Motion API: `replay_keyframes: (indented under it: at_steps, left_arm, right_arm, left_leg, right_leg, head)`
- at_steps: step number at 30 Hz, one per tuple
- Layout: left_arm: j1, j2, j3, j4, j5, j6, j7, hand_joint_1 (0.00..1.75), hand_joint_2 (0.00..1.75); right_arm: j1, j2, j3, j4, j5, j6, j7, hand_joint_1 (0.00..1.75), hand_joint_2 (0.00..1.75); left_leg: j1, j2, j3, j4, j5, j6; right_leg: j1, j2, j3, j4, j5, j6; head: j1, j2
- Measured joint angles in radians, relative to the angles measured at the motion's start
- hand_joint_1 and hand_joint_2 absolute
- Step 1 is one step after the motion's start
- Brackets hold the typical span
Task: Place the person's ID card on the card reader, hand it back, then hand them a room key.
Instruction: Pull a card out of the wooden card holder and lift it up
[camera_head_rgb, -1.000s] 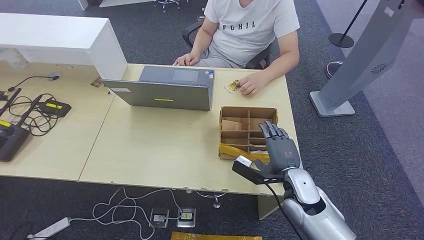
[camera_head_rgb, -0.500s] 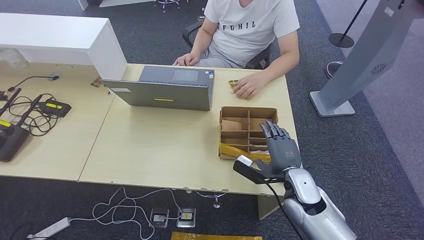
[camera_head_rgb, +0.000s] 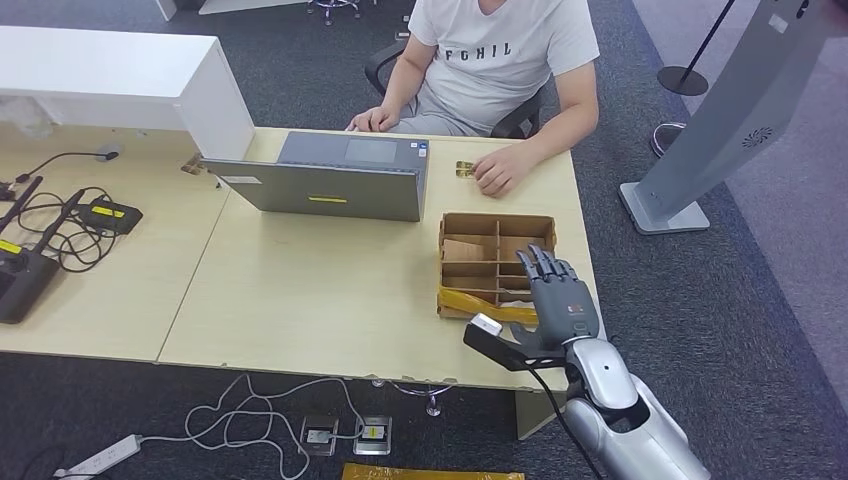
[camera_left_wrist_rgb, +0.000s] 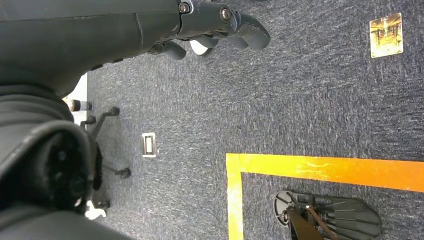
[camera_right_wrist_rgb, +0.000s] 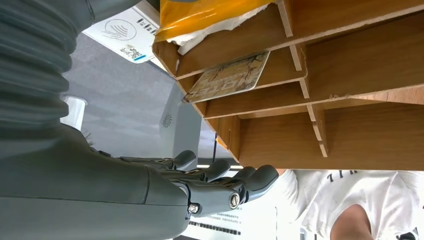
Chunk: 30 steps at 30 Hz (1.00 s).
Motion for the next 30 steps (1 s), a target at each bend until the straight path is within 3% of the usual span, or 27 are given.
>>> replay_keyframes:
  at_steps: [19,21,23,25,30]
  left_arm:
    - [0.0,0.0,-0.001,0.0,-0.001,-0.004,-0.004,0.0,0.0]
    - [0.0,0.0,-0.001,0.0,-0.001,-0.004,-0.008,0.0,0.0]
    - [0.0,0.0,-0.001,0.0,-0.002,-0.005,-0.01,0.0,0.0]
    - [0.0,0.0,-0.001,0.0,-0.003,-0.006,-0.012,0.0,0.0]
    - [0.0,0.0,-0.001,0.0,-0.004,-0.007,-0.012,0.0,0.0]
  right_arm:
    - [0.006,0.019,-0.012,0.002,0.009,0.028,0.009,0.01,1.75]
    - [0.006,0.022,-0.014,0.006,0.014,0.028,0.012,0.68,1.75]
    - [0.005,0.025,-0.016,0.01,0.019,0.028,0.013,1.54,1.75]
    - [0.002,0.028,-0.017,0.015,0.025,0.028,0.013,1.75,1.75]
    - [-0.013,0.035,-0.018,0.033,0.037,0.028,0.008,1.75,1.75]
  left_leg:
    - [0.0,0.0,0.0,0.0,0.0,0.0]
    - [0.0,0.0,0.0,0.0,0.0,0.0]
    - [0.0,0.0,0.0,0.0,0.0,0.0]
    - [0.0,0.0,0.0,0.0,0.0,0.0]
    - [0.0,0.0,0.0,0.0,0.0,0.0]
  right_leg:
    - [0.0,0.0,0.0,0.0,0.0,0.0]
    - [0.0,0.0,0.0,0.0,0.0,0.0]
    - [0.0,0.0,0.0,0.0,0.0,0.0]
    - [0.0,0.0,0.0,0.0,0.0,0.0]
    - [0.0,0.0,0.0,0.0,0.0,0.0]
  head:
    - [0.0,0.0]
    - [0.0,0.0]
    - [0.0,0.0]
    - [0.0,0.0]
    - [0.0,0.0]
